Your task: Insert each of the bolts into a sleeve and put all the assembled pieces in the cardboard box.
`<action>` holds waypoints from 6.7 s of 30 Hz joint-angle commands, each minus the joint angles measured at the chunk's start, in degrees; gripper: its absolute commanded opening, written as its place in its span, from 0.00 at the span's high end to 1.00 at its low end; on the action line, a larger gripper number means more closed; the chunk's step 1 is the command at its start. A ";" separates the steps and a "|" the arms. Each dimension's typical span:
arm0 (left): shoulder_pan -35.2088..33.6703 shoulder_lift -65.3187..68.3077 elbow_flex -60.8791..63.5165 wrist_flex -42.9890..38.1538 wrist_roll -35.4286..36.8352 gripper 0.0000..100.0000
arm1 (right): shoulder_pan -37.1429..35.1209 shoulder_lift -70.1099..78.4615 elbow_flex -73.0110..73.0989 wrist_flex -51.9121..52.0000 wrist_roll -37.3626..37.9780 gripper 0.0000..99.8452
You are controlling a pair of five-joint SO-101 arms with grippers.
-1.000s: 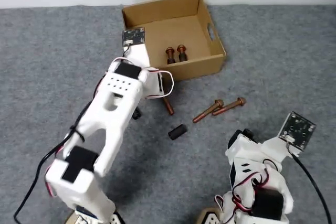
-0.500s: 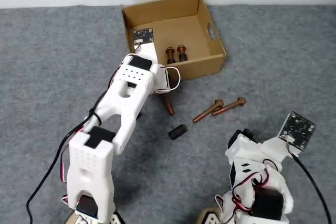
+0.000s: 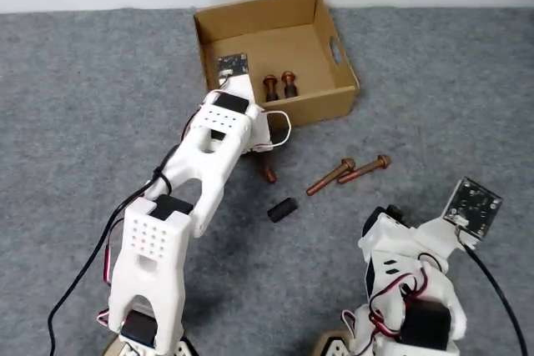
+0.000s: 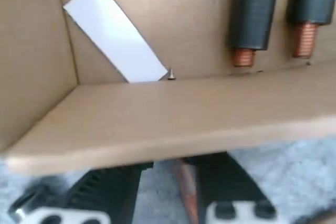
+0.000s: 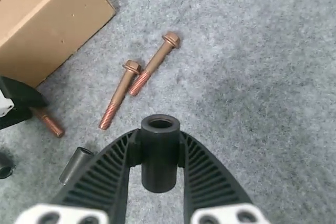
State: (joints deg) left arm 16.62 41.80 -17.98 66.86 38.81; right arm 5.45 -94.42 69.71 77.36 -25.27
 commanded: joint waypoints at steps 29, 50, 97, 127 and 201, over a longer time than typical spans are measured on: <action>6.86 -16.53 -42.77 33.67 -10.90 1.00 | -16.31 -0.22 -0.62 -0.75 2.64 0.99; 11.69 -66.29 10.24 22.68 -16.26 1.00 | -36.44 -9.36 -0.18 -1.19 6.42 0.99; 14.95 -135.65 74.95 -3.96 -3.25 1.00 | -53.85 -9.27 4.92 -17.54 26.11 0.99; 19.96 -135.82 81.10 0.35 -5.80 1.00 | -53.93 -9.27 4.84 -21.23 31.03 0.99; -23.56 -135.56 114.77 -15.91 -28.04 1.00 | -23.96 113.80 -86.68 -44.18 13.01 0.99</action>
State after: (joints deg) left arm -5.10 -93.58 97.10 52.79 11.03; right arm -19.25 14.68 -8.35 34.46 -14.55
